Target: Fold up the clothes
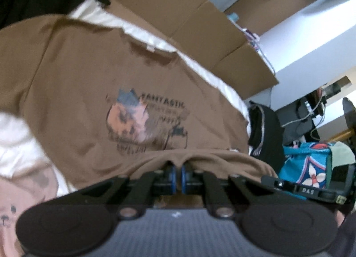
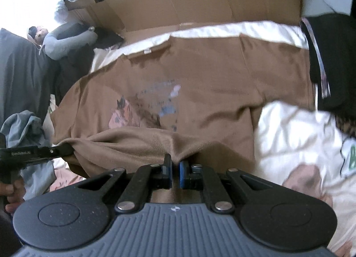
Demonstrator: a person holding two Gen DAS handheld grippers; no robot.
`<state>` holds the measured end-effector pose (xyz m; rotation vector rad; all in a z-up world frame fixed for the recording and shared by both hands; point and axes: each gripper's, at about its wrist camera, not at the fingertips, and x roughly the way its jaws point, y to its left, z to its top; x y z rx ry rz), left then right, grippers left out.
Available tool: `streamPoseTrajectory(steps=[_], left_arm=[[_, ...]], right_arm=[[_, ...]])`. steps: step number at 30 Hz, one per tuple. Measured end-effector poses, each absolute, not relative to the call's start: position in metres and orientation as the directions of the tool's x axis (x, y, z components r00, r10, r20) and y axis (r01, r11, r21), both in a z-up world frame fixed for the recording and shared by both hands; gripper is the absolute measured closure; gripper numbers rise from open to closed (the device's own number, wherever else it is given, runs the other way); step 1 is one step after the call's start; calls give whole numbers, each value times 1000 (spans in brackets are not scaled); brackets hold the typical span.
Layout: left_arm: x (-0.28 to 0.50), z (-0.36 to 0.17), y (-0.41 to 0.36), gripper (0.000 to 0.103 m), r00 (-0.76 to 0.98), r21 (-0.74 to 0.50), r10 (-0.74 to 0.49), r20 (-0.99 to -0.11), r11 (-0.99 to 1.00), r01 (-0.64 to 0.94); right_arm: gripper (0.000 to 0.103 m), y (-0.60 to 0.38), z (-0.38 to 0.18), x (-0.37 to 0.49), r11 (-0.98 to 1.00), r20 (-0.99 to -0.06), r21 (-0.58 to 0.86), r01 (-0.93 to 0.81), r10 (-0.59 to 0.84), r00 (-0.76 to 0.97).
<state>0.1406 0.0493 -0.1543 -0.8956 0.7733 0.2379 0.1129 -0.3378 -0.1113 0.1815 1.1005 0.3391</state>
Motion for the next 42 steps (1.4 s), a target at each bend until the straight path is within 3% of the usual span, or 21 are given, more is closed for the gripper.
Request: streamPoseTrajectory(steps=[12, 22, 24, 29, 38, 41, 42], left_arm=[[203, -159, 84, 98, 699, -571, -104, -707, 668, -478], [248, -194, 103, 96, 632, -508, -104, -768, 698, -504], [254, -200, 105, 90, 611, -496, -102, -785, 694, -522], [253, -191, 105, 57, 615, -481, -66, -786, 689, -541], [232, -178, 81, 48, 614, -497, -84, -785, 678, -542], [225, -187, 70, 48, 596, -496, -97, -797, 668, -554], [223, -191, 67, 48, 590, -496, -100, -801, 663, -561]], right_arm=[[99, -323, -108, 185, 939, -857, 229, -256, 319, 405], [96, -320, -143, 226, 956, -881, 184, -229, 264, 392], [91, -322, -154, 232, 964, -889, 179, -198, 245, 388], [79, -331, -163, 235, 967, -883, 215, -139, 253, 395], [76, -357, -149, 209, 967, -868, 246, -68, 251, 428], [71, -363, -154, 198, 957, -870, 289, -25, 273, 410], [65, -362, -157, 194, 954, -871, 299, -20, 281, 403]])
